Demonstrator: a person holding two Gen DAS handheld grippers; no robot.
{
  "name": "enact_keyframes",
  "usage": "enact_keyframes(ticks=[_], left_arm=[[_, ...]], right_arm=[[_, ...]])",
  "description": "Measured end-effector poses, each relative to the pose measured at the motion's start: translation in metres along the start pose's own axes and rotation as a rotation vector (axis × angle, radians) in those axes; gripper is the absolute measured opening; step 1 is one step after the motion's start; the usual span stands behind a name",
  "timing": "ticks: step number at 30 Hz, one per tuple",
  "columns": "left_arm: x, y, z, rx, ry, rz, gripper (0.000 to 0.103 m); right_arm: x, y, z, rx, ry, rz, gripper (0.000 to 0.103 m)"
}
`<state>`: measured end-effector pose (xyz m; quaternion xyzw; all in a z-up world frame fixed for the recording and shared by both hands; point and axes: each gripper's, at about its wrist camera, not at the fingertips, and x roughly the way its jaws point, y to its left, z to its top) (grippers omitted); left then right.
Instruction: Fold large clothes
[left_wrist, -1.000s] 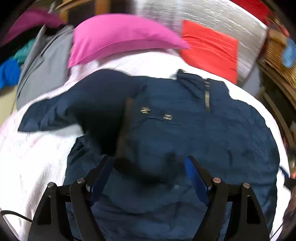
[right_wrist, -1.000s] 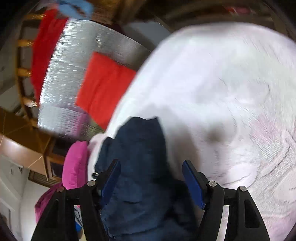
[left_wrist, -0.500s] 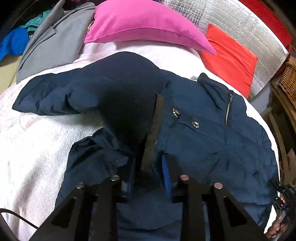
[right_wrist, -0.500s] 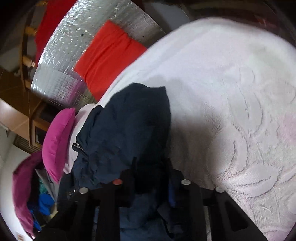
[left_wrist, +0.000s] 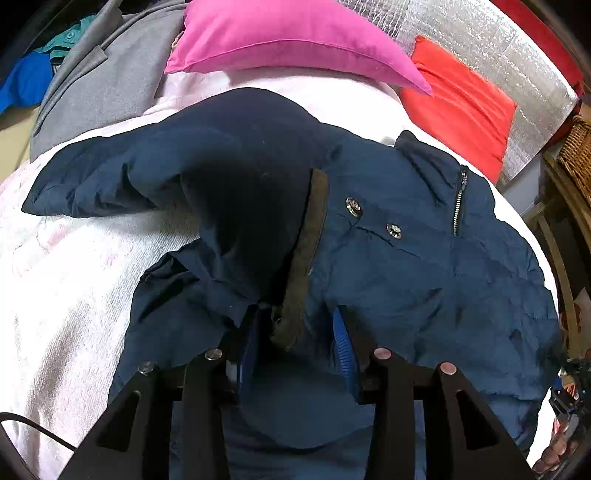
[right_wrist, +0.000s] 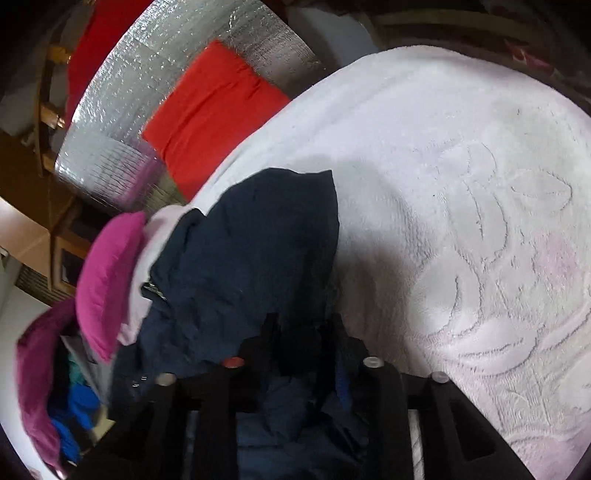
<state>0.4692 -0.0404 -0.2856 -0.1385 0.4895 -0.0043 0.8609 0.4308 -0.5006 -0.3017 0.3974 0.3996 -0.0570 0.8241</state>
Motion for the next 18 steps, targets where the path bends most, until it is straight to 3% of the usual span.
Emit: enact_keyframes(ticks=[1, 2, 5, 6, 7, 8, 11, 15, 18], left_arm=[[0.000, 0.001, 0.000, -0.005, 0.001, -0.002, 0.041], [0.001, 0.001, 0.000, -0.010, -0.001, -0.006, 0.039], [0.000, 0.000, -0.002, -0.008, -0.007, -0.011, 0.028], [0.000, -0.001, -0.002, -0.007, -0.011, -0.009, 0.027], [0.001, -0.002, -0.002, -0.005, -0.016, -0.006, 0.022], [0.000, -0.002, -0.002, -0.003, -0.023, -0.008, 0.018], [-0.003, -0.002, -0.001, -0.010, -0.034, -0.027, 0.014], [-0.010, -0.004, 0.000, -0.004, -0.050, -0.030, 0.013], [-0.001, -0.005, -0.002, 0.018, -0.016, 0.000, 0.014]], right_arm=[[-0.005, 0.001, 0.001, -0.004, -0.012, 0.020, 0.067], [-0.007, 0.003, 0.001, -0.009, -0.026, 0.032, 0.078], [-0.003, 0.008, -0.002, -0.049, -0.024, 0.011, 0.078], [0.003, 0.007, -0.003, -0.056, -0.006, -0.014, 0.077], [0.005, 0.005, -0.004, -0.057, 0.006, -0.026, 0.068], [0.013, 0.002, -0.006, -0.060, 0.028, -0.045, 0.045], [0.009, 0.003, -0.007, -0.081, 0.014, -0.059, 0.029], [-0.023, 0.032, -0.007, -0.198, -0.142, -0.076, 0.023], [-0.021, 0.031, -0.008, -0.208, -0.152, -0.122, 0.022]])
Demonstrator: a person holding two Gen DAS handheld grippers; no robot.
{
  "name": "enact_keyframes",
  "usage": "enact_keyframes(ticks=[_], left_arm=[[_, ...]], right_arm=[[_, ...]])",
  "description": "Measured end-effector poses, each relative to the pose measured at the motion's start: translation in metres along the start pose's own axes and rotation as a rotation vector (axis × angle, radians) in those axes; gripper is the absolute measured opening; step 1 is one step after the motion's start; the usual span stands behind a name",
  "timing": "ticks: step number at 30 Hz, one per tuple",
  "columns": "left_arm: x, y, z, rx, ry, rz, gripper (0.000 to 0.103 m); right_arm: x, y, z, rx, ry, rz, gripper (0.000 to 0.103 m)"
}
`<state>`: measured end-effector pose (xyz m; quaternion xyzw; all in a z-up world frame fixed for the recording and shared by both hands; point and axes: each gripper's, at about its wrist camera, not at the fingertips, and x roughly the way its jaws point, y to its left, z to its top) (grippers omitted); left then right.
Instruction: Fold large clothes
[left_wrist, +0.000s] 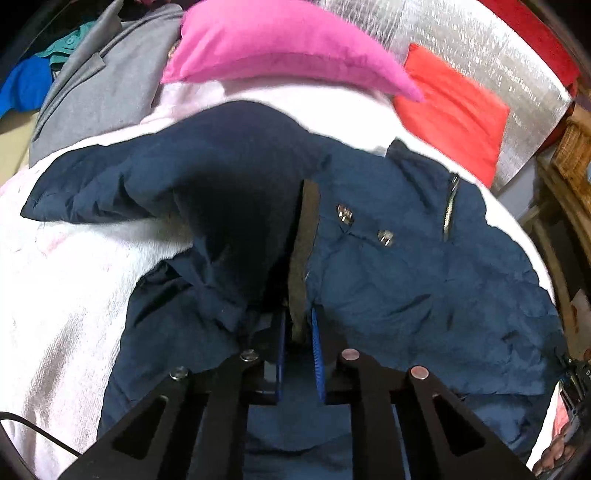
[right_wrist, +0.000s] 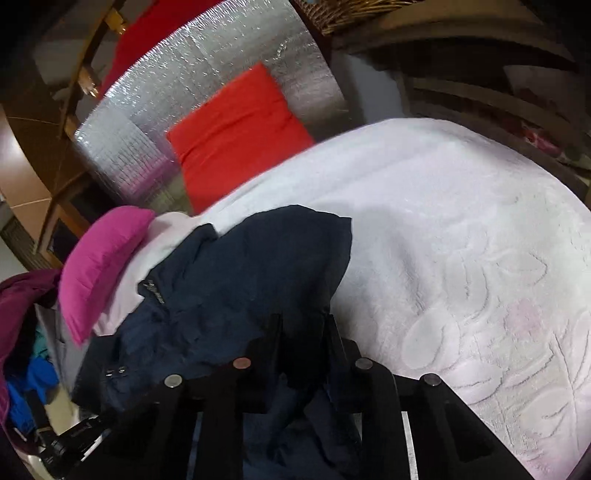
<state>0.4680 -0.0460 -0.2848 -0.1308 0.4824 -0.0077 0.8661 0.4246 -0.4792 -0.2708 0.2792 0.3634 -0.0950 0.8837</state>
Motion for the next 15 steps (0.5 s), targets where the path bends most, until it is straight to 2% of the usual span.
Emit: enact_keyframes(ticks=[3, 6, 7, 8, 9, 12, 15], left_arm=[[0.003, 0.000, 0.000, 0.009, 0.022, 0.011, 0.019], [0.000, 0.006, 0.002, -0.021, 0.047, -0.007, 0.024], [-0.001, 0.009, 0.003, -0.033, 0.052, -0.012, 0.028], [-0.003, 0.011, 0.002, -0.044, 0.058, -0.020, 0.030], [-0.004, 0.013, 0.002, -0.050, 0.063, -0.031, 0.030], [-0.014, 0.019, -0.001, -0.064, 0.074, -0.070, 0.033], [-0.024, 0.027, -0.004, -0.070, 0.064, -0.081, 0.036]], right_arm=[[0.027, -0.017, -0.006, 0.045, 0.121, -0.038, 0.023], [0.021, -0.026, -0.001, 0.120, 0.141, -0.010, 0.032], [0.018, -0.025, 0.001, 0.124, 0.136, -0.009, 0.043], [0.014, -0.024, 0.002, 0.125, 0.121, -0.006, 0.058], [0.006, -0.023, 0.004, 0.126, 0.090, -0.011, 0.063], [-0.015, -0.011, 0.007, 0.087, 0.007, -0.025, 0.065], [-0.037, 0.010, 0.008, 0.024, -0.046, 0.044, 0.065]])
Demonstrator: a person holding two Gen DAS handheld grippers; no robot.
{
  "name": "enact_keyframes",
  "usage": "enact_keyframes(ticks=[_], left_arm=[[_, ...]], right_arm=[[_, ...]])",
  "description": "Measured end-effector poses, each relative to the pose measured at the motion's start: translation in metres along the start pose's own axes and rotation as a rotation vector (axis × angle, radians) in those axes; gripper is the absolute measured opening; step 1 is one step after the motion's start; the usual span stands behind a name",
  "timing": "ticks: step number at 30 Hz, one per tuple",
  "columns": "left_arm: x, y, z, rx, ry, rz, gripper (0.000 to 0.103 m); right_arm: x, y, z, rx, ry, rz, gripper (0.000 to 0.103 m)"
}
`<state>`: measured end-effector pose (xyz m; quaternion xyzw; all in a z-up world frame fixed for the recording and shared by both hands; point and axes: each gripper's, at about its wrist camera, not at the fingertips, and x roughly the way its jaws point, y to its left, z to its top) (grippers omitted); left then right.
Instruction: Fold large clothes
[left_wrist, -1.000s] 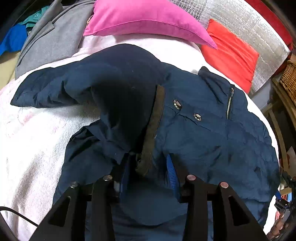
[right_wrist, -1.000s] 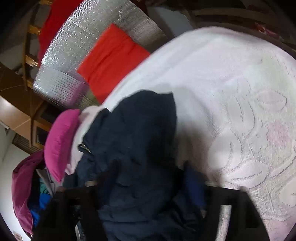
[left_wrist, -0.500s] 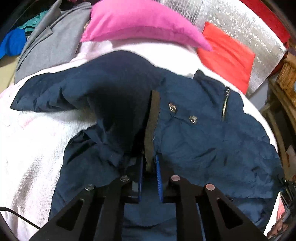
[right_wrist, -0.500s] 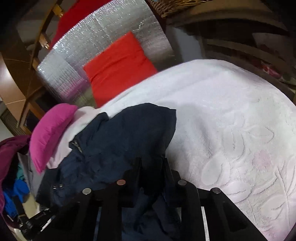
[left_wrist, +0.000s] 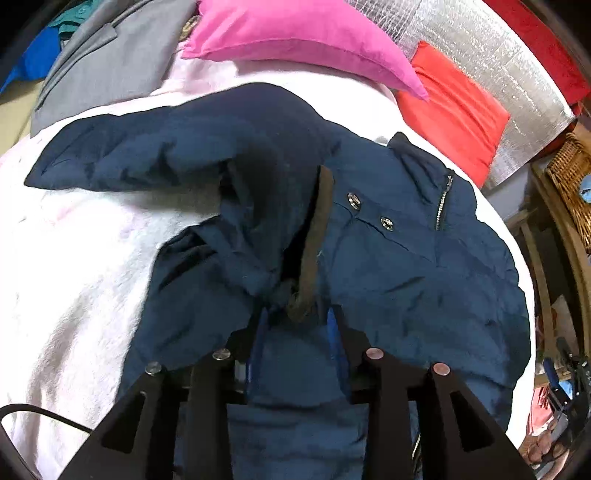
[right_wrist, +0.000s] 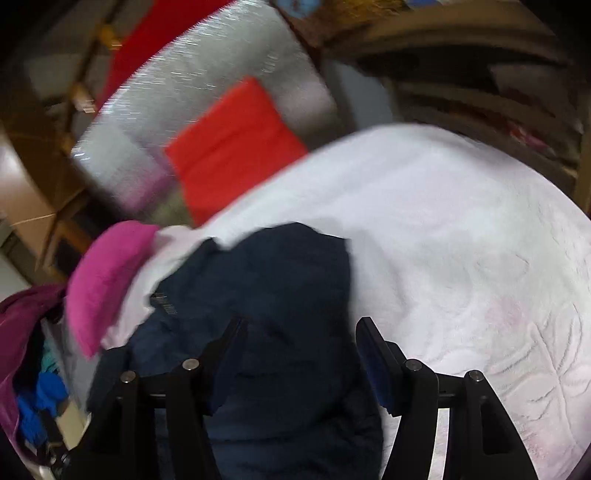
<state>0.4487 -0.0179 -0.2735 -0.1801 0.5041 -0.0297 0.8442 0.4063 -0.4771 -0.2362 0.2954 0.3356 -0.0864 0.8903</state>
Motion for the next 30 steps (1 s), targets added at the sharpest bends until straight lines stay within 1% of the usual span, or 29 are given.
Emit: enact_keyframes(ticks=[2, 4, 5, 6, 7, 8, 9, 10, 12, 13, 14, 15, 16, 18, 20, 21, 22, 24, 25, 26, 27, 28, 29, 30], left_arm=[[-0.007, 0.006, -0.003, -0.003, -0.010, 0.003, 0.037], [-0.012, 0.012, -0.004, -0.008, -0.019, 0.000, 0.038], [-0.015, 0.015, -0.005, -0.010, -0.020, -0.009, 0.039], [-0.016, 0.015, -0.006, -0.008, -0.018, -0.019, 0.040], [-0.016, 0.015, -0.006, -0.005, -0.018, -0.029, 0.040], [-0.018, 0.014, -0.007, 0.001, -0.017, -0.042, 0.040], [-0.018, 0.011, -0.008, 0.008, -0.017, -0.054, 0.040], [-0.019, 0.006, -0.009, 0.022, -0.017, -0.074, 0.040], [-0.018, -0.006, -0.010, 0.048, -0.018, -0.103, 0.041], [-0.017, -0.013, -0.011, 0.068, -0.019, -0.112, 0.044], [-0.013, -0.020, -0.012, 0.079, -0.017, -0.114, 0.049], [-0.011, -0.024, -0.013, 0.082, -0.014, -0.114, 0.053], [-0.006, -0.027, -0.013, 0.081, -0.007, -0.112, 0.058], [0.008, -0.032, -0.012, 0.063, 0.019, -0.111, 0.061], [0.024, -0.032, -0.009, 0.018, 0.059, -0.124, 0.061], [0.027, -0.029, -0.008, -0.001, 0.068, -0.127, 0.061], [0.030, -0.027, -0.008, -0.023, 0.069, -0.131, 0.061], [0.033, -0.023, -0.007, -0.058, 0.053, -0.137, 0.058], [0.033, -0.023, -0.006, -0.068, 0.045, -0.133, 0.052], [0.034, -0.022, -0.005, -0.074, 0.032, -0.117, 0.042], [0.034, -0.021, -0.004, -0.076, 0.028, -0.109, 0.037], [0.034, -0.019, -0.003, -0.082, 0.026, -0.103, 0.029], [0.035, -0.018, -0.003, -0.093, 0.024, -0.106, 0.026], [0.033, -0.016, -0.003, -0.101, 0.021, -0.114, 0.025]], right_arm=[[-0.006, 0.015, -0.006, -0.031, 0.023, 0.091, 0.064], [-0.005, 0.027, -0.015, -0.038, 0.079, 0.181, 0.063], [0.000, 0.034, -0.024, -0.030, 0.134, 0.243, 0.060], [0.004, 0.038, -0.029, -0.020, 0.170, 0.277, 0.059], [0.012, 0.043, -0.039, 0.004, 0.231, 0.331, 0.059], [0.019, 0.046, -0.047, 0.025, 0.271, 0.364, 0.059], [0.026, 0.049, -0.054, 0.041, 0.305, 0.387, 0.059], [0.035, 0.054, -0.064, 0.058, 0.357, 0.406, 0.059], [0.044, 0.056, -0.078, 0.084, 0.409, 0.413, 0.059], [0.052, 0.055, -0.085, 0.117, 0.439, 0.420, 0.058], [0.059, 0.053, -0.087, 0.142, 0.453, 0.426, 0.058], [0.066, 0.050, -0.089, 0.177, 0.463, 0.422, 0.058], [0.069, 0.047, -0.091, 0.196, 0.463, 0.414, 0.058], [0.080, 0.037, -0.091, 0.260, 0.455, 0.405, 0.057], [0.087, 0.024, -0.090, 0.344, 0.440, 0.407, 0.049], [0.088, 0.017, -0.090, 0.381, 0.429, 0.410, 0.047], [0.092, 0.008, -0.090, 0.435, 0.408, 0.411, 0.041], [0.096, -0.002, -0.088, 0.492, 0.384, 0.413, 0.030], [0.099, -0.008, -0.088, 0.518, 0.375, 0.410, 0.022], [0.099, -0.012, -0.085, 0.521, 0.374, 0.412, 0.020], [0.098, -0.011, -0.083, 0.514, 0.367, 0.410, 0.019], [0.094, -0.008, -0.080, 0.490, 0.349, 0.400, 0.017], [0.086, -0.001, -0.075, 0.441, 0.318, 0.389, 0.016], [0.076, 0.008, -0.068, 0.379, 0.280, 0.388, 0.016]])
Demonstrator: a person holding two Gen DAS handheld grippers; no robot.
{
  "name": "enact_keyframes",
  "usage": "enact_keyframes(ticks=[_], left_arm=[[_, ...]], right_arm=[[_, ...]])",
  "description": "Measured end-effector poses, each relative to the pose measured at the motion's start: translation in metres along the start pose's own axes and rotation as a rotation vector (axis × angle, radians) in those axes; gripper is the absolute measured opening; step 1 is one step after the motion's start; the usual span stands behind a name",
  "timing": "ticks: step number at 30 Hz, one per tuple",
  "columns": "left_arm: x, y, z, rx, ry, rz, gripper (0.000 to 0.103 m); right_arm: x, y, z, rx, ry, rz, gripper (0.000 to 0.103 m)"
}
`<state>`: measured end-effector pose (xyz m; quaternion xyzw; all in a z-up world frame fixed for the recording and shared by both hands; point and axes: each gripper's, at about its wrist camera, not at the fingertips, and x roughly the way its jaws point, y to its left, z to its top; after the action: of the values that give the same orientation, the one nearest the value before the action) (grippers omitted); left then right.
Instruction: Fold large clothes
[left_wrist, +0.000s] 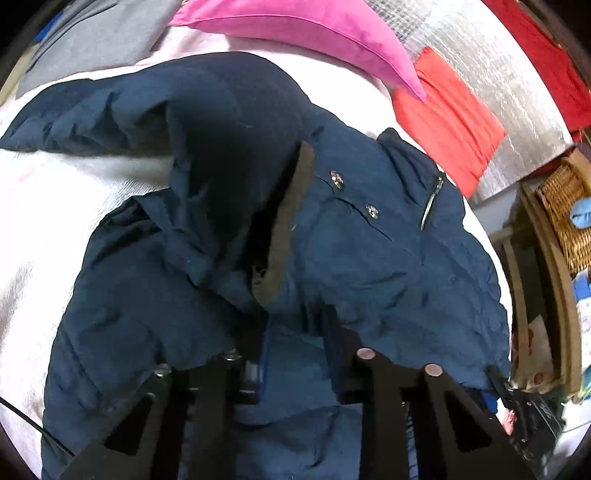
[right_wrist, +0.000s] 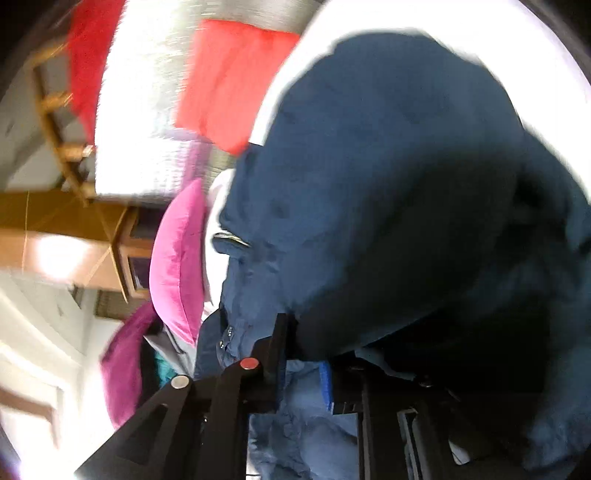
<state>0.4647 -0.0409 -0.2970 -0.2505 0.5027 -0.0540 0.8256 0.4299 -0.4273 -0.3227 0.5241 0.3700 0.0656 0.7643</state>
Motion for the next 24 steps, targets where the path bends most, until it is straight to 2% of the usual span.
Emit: enact_keyframes(ticks=[4, 7, 9, 10, 13, 16, 20, 22, 24], left_arm=[[-0.004, -0.004, -0.002, 0.028, -0.009, 0.026, 0.025], [0.000, -0.001, -0.005, 0.033, 0.025, 0.043, 0.025], [-0.004, -0.003, -0.005, 0.055, 0.037, 0.047, 0.025], [-0.009, -0.003, -0.005, 0.064, 0.042, 0.044, 0.028], [-0.024, 0.004, -0.008, 0.066, 0.039, 0.023, 0.049], [-0.043, 0.010, -0.009, 0.081, 0.015, 0.000, 0.052], [-0.075, 0.028, -0.006, 0.092, -0.029, -0.042, 0.065], [-0.090, 0.047, 0.002, 0.058, -0.078, -0.039, 0.069], [-0.098, 0.066, 0.012, 0.008, -0.114, -0.024, 0.072]], right_arm=[[-0.011, 0.033, -0.003, -0.180, -0.043, -0.055, 0.016], [0.012, 0.018, -0.005, -0.153, 0.053, -0.186, 0.018], [0.018, 0.014, -0.009, -0.141, 0.098, -0.204, 0.019], [0.018, 0.018, -0.012, -0.152, 0.102, -0.208, 0.020], [0.013, 0.038, -0.017, -0.246, 0.122, -0.232, 0.024], [0.009, 0.053, -0.030, -0.306, 0.175, -0.232, 0.032], [0.000, 0.066, -0.046, -0.396, 0.229, -0.208, 0.032], [-0.006, 0.076, -0.053, -0.433, 0.197, -0.190, 0.032], [-0.014, 0.081, -0.054, -0.463, 0.125, -0.191, 0.032]])
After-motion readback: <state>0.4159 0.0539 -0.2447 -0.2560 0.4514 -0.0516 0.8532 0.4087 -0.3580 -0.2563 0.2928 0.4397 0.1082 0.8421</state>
